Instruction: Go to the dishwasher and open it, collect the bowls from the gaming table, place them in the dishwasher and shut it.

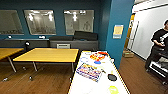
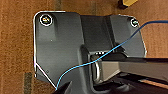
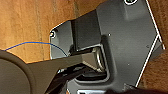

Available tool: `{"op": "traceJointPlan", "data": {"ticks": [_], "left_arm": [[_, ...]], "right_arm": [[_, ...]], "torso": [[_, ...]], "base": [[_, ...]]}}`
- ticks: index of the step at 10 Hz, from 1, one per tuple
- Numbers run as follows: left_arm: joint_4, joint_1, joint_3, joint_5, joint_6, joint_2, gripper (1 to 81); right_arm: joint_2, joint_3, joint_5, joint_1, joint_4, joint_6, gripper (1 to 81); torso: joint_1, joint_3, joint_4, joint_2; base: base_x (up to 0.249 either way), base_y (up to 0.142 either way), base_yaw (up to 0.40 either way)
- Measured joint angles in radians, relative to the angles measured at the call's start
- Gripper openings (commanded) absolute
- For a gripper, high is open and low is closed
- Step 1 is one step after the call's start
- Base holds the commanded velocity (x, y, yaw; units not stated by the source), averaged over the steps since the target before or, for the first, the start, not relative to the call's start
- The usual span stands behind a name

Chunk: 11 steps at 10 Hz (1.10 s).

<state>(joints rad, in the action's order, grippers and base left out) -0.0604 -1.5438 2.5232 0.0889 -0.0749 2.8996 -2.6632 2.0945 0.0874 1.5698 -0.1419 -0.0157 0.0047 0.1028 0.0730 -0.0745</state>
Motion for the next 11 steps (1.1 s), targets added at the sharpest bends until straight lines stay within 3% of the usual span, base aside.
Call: {"op": "traceJointPlan", "data": {"ticks": [3,6,8,11], "left_arm": [[0.000,0.000,0.000,0.001,0.000,0.001,81.1],[0.000,0.000,0.000,0.001,0.000,0.001,81.1],[0.000,0.000,0.000,0.001,0.000,0.001,81.1],[0.001,0.003,0.000,0.002,0.000,0.001,81.1]], "right_arm": [[0.194,-0.280,0.039,-0.017,0.000,0.007,81.1],[0.462,-0.518,0.112,-0.038,-0.002,0.047,81.1],[0.647,-0.672,0.154,-0.062,-0.002,0.100,81.1],[0.829,-0.811,0.193,-0.164,-0.003,0.209,81.1]], "torso": [[0.000,0.000,0.000,0.000],[0.000,0.000,0.000,0.000],[0.000,0.000,0.000,0.000],[0.000,0.023,0.000,0.000]], "base": [[0.000,0.000,0.000],[0.000,0.000,0.000],[0.000,0.000,0.000],[0.000,0.000,0.000]]}}
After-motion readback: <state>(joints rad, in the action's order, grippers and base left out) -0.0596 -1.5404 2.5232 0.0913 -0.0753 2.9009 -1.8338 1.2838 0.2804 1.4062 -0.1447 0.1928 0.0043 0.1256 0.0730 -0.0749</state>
